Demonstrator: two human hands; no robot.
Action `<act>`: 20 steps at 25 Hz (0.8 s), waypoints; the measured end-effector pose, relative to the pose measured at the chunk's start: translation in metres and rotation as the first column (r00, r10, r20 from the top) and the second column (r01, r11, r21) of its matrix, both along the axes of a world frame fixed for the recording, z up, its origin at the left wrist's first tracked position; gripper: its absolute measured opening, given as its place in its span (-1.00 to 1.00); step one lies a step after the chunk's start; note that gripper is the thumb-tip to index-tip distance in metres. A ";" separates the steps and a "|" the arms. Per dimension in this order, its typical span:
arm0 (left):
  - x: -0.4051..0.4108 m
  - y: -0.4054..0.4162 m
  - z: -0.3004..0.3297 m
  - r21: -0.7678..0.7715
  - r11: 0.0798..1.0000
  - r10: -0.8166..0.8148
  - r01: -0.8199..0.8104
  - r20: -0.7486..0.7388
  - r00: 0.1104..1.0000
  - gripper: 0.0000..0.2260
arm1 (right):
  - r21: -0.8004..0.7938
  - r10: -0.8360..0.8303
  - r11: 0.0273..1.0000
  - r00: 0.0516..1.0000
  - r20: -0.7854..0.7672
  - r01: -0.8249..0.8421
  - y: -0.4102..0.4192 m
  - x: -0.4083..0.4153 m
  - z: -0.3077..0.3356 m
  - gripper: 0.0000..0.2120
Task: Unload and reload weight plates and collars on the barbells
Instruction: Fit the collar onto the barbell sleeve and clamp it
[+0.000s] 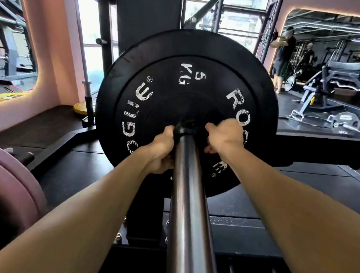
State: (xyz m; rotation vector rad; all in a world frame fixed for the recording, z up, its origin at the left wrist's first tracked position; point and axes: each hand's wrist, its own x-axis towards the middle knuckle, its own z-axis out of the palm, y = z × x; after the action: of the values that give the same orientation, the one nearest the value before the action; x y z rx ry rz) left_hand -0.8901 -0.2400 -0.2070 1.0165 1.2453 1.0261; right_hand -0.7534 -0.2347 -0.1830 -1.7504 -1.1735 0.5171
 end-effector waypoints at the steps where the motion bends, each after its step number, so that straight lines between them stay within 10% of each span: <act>1: 0.000 0.001 -0.001 0.005 1.000 0.010 -0.010 0.013 1.000 -0.64 | 0.003 -0.001 1.000 1.000 0.014 0.001 0.001 0.000 0.000 -0.72; 10: 0.003 -0.007 0.007 -0.030 0.999 0.026 -0.025 0.057 0.998 -0.63 | -0.023 -0.010 1.000 0.976 0.216 0.015 -0.009 -0.007 0.023 -0.78; 20: 0.000 -0.001 0.005 -0.075 0.997 -0.019 0.029 0.131 0.991 -0.60 | 0.164 -0.048 0.980 0.671 0.740 -0.110 -0.019 -0.026 0.042 -0.50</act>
State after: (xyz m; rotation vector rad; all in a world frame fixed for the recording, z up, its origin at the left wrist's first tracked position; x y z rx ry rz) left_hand -0.8903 -0.2414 -0.2023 0.8888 1.1542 1.0027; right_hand -0.7794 -0.2539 -0.1414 -1.8078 -1.7457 -0.3621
